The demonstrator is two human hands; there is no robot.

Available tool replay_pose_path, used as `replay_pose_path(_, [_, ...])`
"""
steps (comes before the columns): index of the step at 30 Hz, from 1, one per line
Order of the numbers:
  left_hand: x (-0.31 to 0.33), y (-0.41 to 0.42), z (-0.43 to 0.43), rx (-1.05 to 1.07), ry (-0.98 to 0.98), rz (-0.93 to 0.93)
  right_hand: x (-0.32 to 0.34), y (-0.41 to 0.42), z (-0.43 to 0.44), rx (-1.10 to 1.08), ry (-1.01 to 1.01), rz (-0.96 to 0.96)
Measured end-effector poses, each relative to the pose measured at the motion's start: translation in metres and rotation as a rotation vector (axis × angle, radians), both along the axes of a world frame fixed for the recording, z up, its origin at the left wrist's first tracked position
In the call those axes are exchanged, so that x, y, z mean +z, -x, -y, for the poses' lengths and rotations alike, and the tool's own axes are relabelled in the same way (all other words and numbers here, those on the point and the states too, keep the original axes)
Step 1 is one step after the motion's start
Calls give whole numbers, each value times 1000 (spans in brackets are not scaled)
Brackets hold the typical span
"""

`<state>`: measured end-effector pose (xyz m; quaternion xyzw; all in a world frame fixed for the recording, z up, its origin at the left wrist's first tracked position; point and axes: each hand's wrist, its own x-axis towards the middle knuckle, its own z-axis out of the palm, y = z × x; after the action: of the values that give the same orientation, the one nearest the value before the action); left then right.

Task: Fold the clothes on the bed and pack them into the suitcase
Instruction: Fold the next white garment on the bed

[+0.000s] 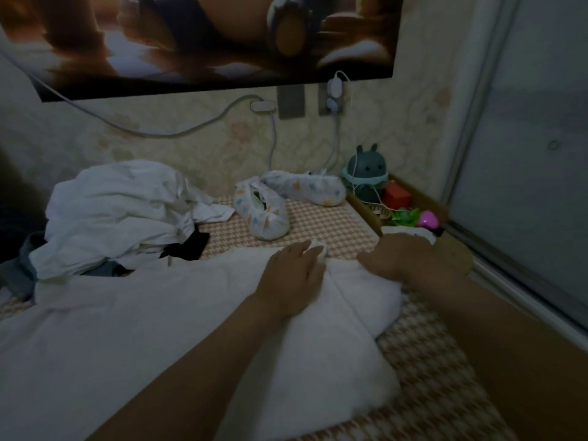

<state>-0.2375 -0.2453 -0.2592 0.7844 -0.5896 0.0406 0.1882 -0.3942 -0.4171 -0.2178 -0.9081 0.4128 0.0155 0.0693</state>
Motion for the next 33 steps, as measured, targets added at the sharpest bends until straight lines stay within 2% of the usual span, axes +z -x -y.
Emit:
replay_pose_path(2, [-4, 25, 12, -19, -198, -100, 0, 8, 3, 23, -199, -62])
replay_pose_path(4, [-10, 44, 20, -1, -376, -83, 0, 12, 4, 63, -310, 128])
replay_pose_path(5, [-11, 50, 22, 13, -373, -87, 3, 13, 1, 45, -379, 281])
replay_pose_path(7, [-7, 55, 22, 24, -231, -168, 7, 14, -4, -14, -527, 586])
replay_pose_path(10, [18, 63, 16, -45, 113, -235, 15, 12, -16, 43, -457, 742])
replay_pose_path(13, [42, 70, 11, -50, 137, -192, 25, 5, -30, 119, -525, 754])
replay_pose_path(16, [55, 55, 5, -62, 125, -305, 30, -7, -37, -5, -851, 843])
replay_pose_path(18, [59, 39, -3, -30, 199, -289, 31, -8, -41, -8, -891, 794])
replay_pose_path(21, [63, 24, -17, 132, 291, -358, 32, 6, -48, 174, -677, 577])
replay_pose_path(23, [65, 18, -29, 247, 322, -438, 27, 15, -51, 289, -656, 460])
replay_pose_path(25, [59, 8, -44, 412, 246, -402, 19, 14, -55, 397, -675, 397])
replay_pose_path(27, [46, -6, -60, 515, -2, -326, 13, 6, -60, 475, -686, 393])
replay_pose_path(29, [37, -9, -73, 551, -194, -229, 9, -3, -69, 490, -649, 382])
replay_pose_path(31, [41, 1, -75, 515, -75, -137, 5, -12, -77, 493, -517, 345])
replay_pose_path(33, [52, 16, -70, 303, 9, -189, 4, -20, -81, 469, -415, 318])
